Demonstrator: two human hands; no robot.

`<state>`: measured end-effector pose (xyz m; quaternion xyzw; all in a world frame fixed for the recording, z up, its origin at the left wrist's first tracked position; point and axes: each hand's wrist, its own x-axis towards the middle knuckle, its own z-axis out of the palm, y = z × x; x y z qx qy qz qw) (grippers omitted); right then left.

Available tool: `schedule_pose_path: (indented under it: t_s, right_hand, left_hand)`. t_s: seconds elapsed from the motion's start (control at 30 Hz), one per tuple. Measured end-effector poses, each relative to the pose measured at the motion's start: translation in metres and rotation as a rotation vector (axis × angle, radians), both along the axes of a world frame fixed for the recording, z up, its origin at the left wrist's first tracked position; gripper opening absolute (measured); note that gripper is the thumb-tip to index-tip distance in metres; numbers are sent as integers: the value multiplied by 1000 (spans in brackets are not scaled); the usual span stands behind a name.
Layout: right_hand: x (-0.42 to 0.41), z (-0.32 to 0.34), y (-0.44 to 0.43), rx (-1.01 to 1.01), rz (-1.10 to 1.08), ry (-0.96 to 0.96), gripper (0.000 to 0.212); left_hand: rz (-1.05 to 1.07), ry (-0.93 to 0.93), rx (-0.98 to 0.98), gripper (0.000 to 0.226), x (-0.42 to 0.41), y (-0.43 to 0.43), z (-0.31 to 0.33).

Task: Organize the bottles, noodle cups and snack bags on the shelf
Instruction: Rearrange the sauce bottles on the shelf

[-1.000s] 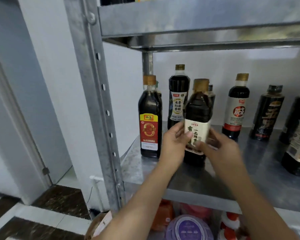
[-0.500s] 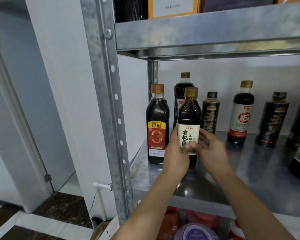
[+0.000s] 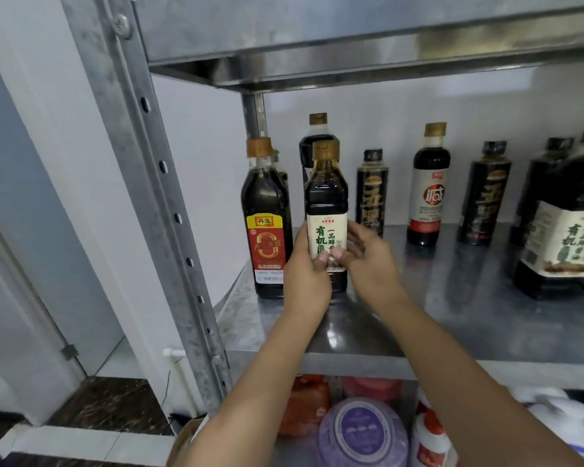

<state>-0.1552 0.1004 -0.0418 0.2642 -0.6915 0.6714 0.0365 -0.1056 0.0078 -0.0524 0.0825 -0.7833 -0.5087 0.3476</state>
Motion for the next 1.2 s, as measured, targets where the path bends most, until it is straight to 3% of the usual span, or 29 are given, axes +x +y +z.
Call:
schedule_pose_path:
  t_s: [0.17, 0.43, 0.57, 0.73, 0.83, 0.9, 1.07, 1.2]
  right_hand:
    - [-1, -3, 0, -4, -10, 25, 47]
    - [-4, -2, 7, 1, 41, -19, 59]
    - [-6, 1, 17, -46, 73, -104, 60]
    - [-28, -1, 59, -226, -39, -234, 36]
    - [-50, -1, 86, -266, -129, -286, 23]
    - [-65, -1, 94, -217, -171, -289, 34]
    - [-99, 17, 75, 35, -209, -189, 54]
    - [-125, 23, 46, 166, -193, -124, 55]
  left_hand:
    - [6, -11, 5, 52, -2, 3, 0]
    - [4, 4, 194, 49, 18, 18, -9]
    - [84, 185, 279, 46, 45, 47, 0]
    - [-82, 201, 183, 46, 17, 76, 10]
    - [-165, 90, -85, 43, -25, 87, 19]
    - [-167, 79, -147, 42, -52, 90, 23]
    - [-156, 69, 34, 43, -83, 90, 16]
    - [-133, 122, 148, 56, -86, 86, 11]
